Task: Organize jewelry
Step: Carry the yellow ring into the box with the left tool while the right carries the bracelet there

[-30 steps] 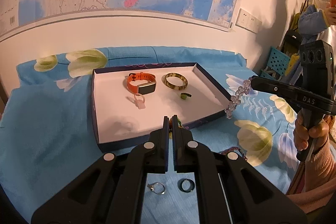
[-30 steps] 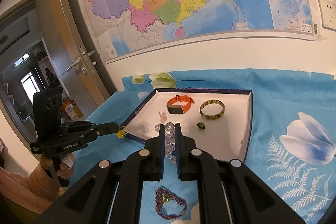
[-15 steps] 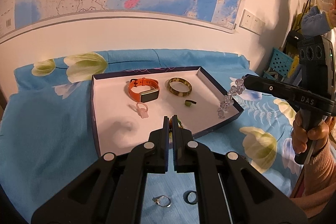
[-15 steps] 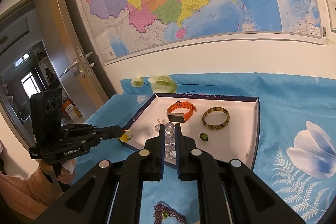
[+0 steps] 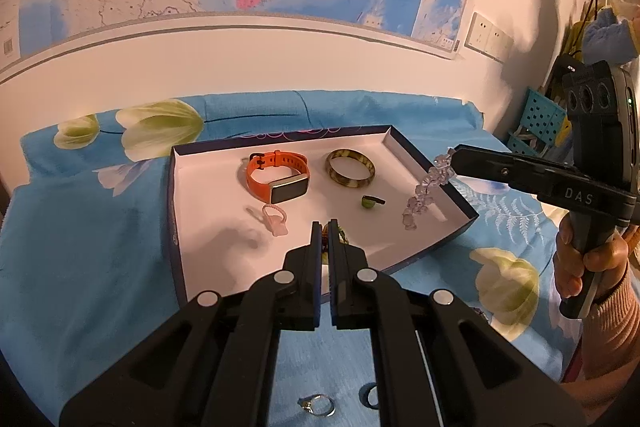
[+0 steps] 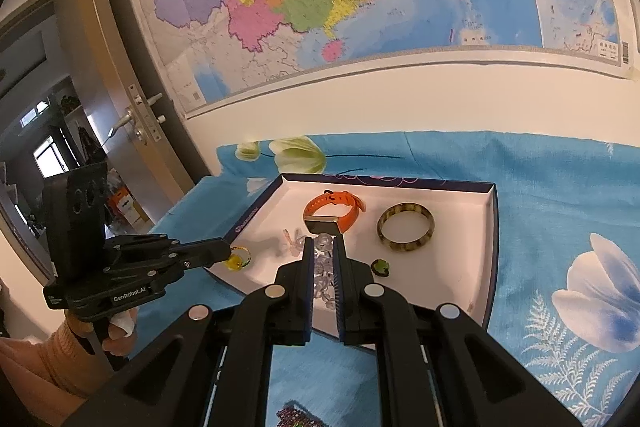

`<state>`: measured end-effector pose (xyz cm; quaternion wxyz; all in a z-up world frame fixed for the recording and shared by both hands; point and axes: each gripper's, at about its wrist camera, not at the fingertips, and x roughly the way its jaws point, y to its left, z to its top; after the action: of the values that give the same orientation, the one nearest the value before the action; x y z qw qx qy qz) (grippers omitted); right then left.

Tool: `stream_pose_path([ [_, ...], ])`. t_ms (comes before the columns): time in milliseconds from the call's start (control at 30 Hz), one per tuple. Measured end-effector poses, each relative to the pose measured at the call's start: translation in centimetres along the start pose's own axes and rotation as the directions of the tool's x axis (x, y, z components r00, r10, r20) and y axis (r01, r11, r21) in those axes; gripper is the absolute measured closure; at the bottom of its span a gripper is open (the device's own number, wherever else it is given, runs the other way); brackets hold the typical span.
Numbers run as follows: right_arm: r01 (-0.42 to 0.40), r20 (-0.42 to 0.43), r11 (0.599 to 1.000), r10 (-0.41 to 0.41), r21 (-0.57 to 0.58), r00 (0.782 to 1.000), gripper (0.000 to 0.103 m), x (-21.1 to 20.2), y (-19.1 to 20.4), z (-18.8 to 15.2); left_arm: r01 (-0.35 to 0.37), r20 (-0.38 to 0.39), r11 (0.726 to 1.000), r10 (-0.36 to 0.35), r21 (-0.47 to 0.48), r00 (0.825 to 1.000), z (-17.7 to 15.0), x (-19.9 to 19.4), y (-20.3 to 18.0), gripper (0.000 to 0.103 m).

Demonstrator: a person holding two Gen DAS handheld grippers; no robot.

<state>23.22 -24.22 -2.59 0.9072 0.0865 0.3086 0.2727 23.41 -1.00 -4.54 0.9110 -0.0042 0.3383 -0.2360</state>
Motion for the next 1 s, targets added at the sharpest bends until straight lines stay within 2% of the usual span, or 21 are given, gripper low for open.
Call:
stream_pose_path([
  [600, 0.039, -0.062, 0.999, -0.038, 0.016, 0.997, 0.096, 3.5, -1.4, 0.3, -0.021, -0.049, 1.0, 0.02, -0.022, 0.999, 0.4, 3.2, 0.8, 0.1],
  [1000, 0.086, -0.108, 0.994, -0.079, 0.06, 0.991, 0.096, 6.4, -3.7, 1.1, -0.027, -0.127, 0.998, 0.02, -0.058, 0.992, 0.5, 6.7, 1.7, 0.1],
])
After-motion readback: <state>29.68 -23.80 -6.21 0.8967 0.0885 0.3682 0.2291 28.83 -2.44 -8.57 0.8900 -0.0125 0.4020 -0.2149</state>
